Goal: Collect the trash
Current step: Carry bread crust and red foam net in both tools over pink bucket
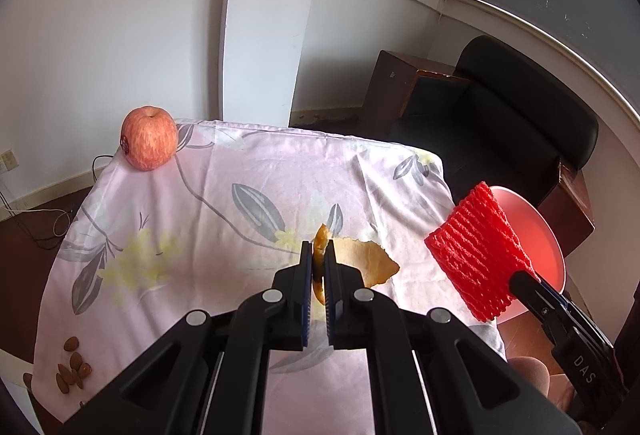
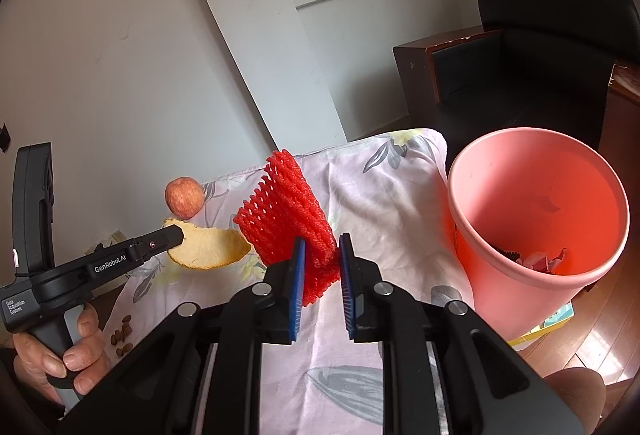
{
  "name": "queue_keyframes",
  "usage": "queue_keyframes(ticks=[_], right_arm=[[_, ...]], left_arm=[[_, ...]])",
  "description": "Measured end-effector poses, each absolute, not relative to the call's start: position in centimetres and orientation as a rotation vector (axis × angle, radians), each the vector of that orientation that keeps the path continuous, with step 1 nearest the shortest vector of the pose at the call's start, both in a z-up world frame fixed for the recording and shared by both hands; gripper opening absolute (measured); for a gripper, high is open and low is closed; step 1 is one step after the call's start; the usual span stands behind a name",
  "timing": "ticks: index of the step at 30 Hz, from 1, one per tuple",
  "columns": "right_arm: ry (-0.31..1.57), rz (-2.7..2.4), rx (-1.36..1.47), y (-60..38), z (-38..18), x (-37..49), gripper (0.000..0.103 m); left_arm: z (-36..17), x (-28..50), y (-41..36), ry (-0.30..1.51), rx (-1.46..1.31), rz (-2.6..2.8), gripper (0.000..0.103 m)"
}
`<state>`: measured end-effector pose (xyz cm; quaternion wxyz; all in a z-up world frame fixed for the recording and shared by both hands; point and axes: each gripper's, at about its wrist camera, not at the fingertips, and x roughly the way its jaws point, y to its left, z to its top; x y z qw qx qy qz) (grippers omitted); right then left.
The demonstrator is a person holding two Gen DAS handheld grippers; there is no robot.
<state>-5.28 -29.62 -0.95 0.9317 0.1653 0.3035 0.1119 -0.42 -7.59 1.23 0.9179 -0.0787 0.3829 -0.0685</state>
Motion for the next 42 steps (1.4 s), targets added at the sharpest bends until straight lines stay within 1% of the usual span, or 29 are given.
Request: queue_keyframes(ticks=[23, 42], right_arm=[[0.6, 0.194, 0.364, -30.6, -0.6, -6.4, 0.017], [0.585, 0.152, 0.397, -32.2, -0.6, -6.6, 0.017]], left_arm=[[1.7, -0.6, -9.4, 0.77, -0.148, -0.204, 0.005], [2.9, -0.1, -12.4, 0.736, -0.116, -0.274, 0.005]])
